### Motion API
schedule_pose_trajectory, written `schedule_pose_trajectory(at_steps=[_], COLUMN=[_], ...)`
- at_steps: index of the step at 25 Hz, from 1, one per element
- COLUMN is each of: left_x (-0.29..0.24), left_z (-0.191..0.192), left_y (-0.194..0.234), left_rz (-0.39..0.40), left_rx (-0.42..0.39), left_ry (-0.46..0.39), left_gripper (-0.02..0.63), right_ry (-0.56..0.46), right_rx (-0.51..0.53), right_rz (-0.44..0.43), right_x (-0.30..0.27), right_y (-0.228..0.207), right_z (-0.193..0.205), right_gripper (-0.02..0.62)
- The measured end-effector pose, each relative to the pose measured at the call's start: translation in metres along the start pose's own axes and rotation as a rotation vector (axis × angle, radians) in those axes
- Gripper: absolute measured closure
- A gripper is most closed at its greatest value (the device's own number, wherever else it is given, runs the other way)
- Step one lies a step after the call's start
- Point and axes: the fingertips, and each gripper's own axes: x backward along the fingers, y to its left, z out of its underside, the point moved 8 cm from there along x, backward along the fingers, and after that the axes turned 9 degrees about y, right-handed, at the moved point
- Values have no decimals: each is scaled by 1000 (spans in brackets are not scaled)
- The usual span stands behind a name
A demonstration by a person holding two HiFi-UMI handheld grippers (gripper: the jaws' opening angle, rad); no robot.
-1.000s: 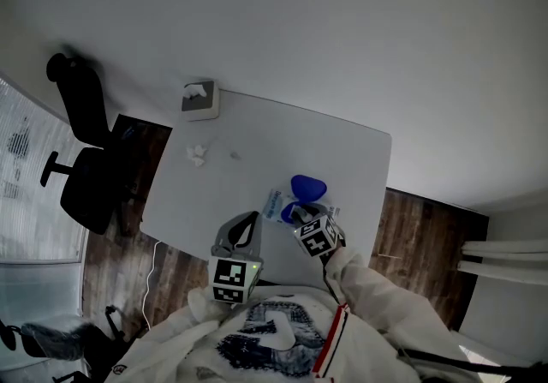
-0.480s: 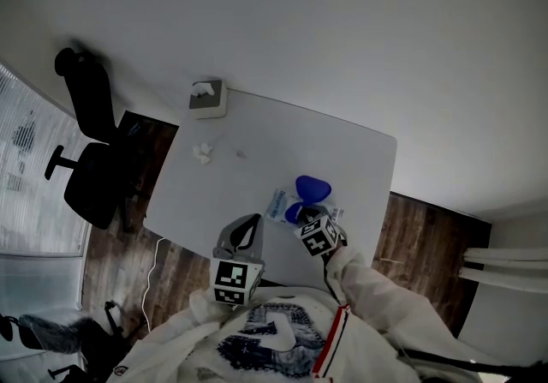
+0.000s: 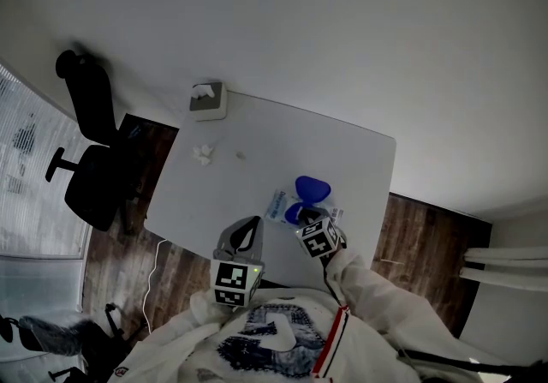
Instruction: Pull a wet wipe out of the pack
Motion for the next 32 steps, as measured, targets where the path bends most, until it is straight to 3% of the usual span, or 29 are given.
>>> schedule_pose_trajectory(at_steps=[12, 23, 32], left_x=[-5, -18, -32], left_z=[-2, -16, -38], left_y=[-5, -13, -14], left_rz=[45, 111, 169], left_rx=[-13, -74, -130], left_ry=[-2, -16, -46], left_gripper=[601, 601, 601], right_ry=[-68, -177, -291], right_rx=[-127, -253, -383], right_rz=[17, 65, 177], right_x=[28, 69, 114], right_y=[-2, -7, -24], right_z=[5, 8, 10], right_gripper=[581, 583, 584])
